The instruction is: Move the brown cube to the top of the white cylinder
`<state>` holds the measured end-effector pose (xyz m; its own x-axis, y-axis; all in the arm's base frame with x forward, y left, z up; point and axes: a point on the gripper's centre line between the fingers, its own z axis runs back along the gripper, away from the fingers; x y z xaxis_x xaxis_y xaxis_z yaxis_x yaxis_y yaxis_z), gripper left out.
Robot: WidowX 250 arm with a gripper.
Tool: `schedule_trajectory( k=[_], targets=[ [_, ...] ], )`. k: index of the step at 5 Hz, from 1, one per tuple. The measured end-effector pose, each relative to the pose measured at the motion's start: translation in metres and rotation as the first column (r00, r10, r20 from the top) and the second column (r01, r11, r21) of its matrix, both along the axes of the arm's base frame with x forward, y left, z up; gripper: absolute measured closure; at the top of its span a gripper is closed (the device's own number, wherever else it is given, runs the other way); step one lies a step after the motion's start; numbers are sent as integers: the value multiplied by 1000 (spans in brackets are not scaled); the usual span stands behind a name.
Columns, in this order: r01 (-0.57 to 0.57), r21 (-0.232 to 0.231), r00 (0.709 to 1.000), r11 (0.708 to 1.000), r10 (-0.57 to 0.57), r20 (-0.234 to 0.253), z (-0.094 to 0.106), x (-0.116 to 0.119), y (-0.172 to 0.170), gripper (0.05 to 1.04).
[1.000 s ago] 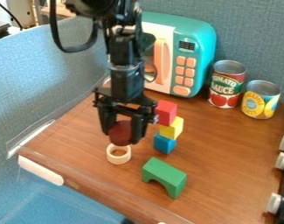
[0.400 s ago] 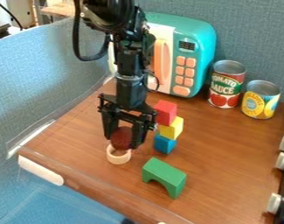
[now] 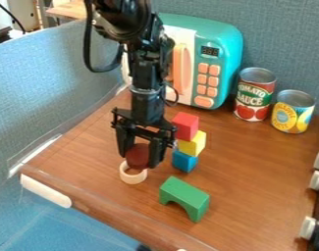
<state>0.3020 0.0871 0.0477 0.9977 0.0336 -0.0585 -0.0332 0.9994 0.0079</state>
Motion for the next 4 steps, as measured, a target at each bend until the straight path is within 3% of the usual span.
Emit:
schedule_trajectory(
  k=[2, 4],
  targets=[
    [-14, 34, 1000, 999, 13, 27, 0, 2, 12, 302],
    [-23, 23, 1000, 999, 23, -3, -17, 6, 14, 302]
  ],
)
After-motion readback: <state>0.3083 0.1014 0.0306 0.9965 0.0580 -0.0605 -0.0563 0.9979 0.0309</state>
